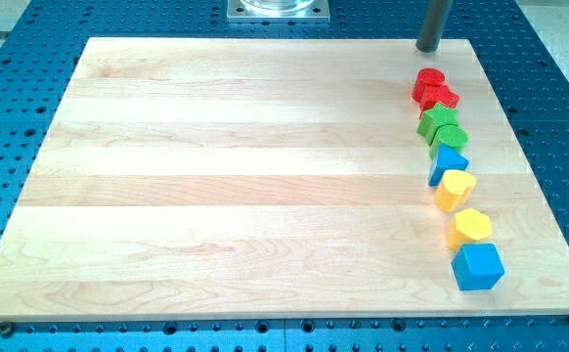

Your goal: Move the red circle to the top left of the red star

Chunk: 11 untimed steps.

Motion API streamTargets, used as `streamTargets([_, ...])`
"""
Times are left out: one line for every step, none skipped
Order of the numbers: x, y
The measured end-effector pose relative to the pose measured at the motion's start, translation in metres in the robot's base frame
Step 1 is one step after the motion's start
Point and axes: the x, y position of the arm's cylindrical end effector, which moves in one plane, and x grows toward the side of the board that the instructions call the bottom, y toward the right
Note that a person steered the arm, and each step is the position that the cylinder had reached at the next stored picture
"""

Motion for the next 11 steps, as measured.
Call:
streamTargets([0.000, 0.000])
streamTargets([0.000, 0.001])
streamTargets([0.001, 0.003])
streamTargets([-0.001, 0.006])
streamTargets([0.011, 0.043])
streamTargets([0.044, 0.070])
streamTargets([0.069, 0.095])
streamTargets([0.072, 0.109])
streamTargets([0.072, 0.109])
streamTargets([0.098, 0.105])
streamTargets([0.109, 0.092])
